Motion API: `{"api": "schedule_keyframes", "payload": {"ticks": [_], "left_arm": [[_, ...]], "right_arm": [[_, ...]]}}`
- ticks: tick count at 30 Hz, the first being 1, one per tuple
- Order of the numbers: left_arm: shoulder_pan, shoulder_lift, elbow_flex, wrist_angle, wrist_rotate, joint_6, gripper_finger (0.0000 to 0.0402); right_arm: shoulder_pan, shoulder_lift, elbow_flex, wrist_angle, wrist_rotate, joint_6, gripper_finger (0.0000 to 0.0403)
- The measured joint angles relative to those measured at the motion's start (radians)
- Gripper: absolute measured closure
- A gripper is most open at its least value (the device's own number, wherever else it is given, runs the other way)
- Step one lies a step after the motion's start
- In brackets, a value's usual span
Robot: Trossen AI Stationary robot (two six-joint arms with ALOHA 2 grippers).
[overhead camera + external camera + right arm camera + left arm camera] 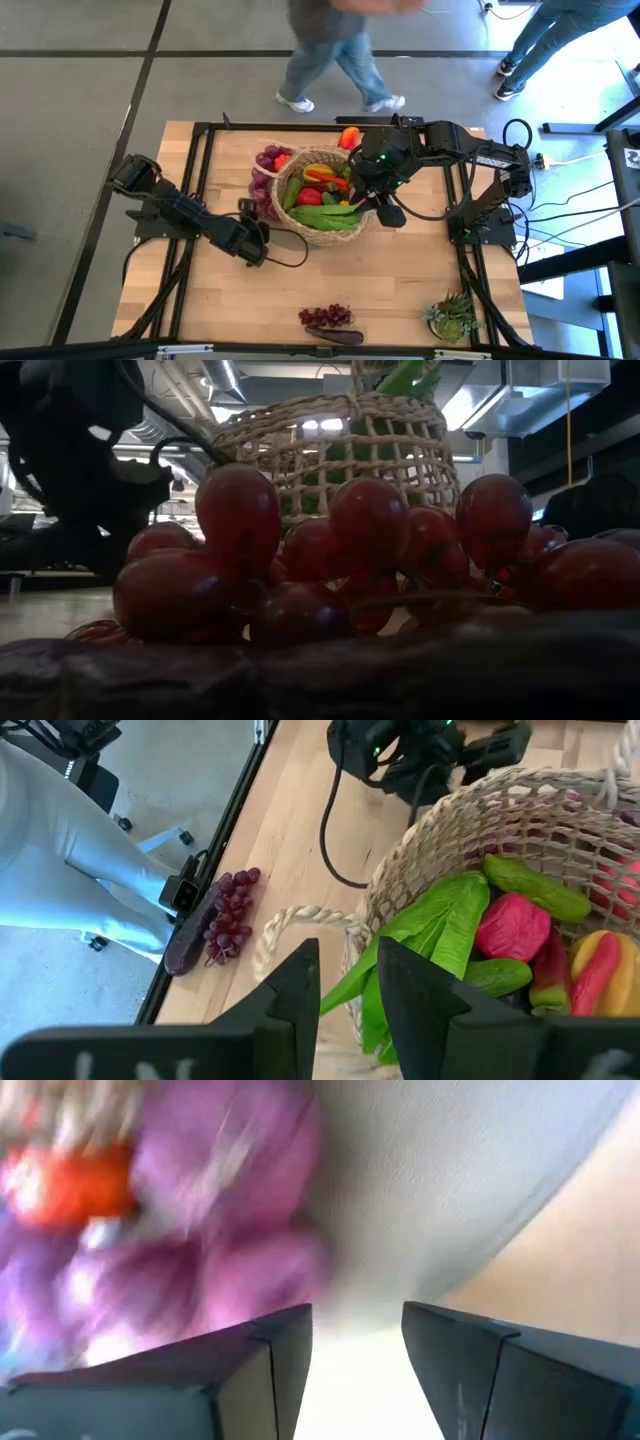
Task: Build produce basket
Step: Put the purple garlic into the brown basket
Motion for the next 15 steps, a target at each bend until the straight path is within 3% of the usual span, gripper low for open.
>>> {"api": "schedule_keyframes", "payload": {"ticks": [8, 15], "left_arm": [[-0.001, -0.144, 0.039, -0.016, 0.077, 0.003, 0.0252], [-0.002, -0.317, 0.073, -0.012, 0.096, -0.092, 0.0252]], "right_arm": [[-0.001, 0.0, 0.0, 0.025, 0.005, -0.05, 0.0305], [-0.049, 0.054, 0.0, 0.051, 0.105, -0.053, 0.0305]]}}
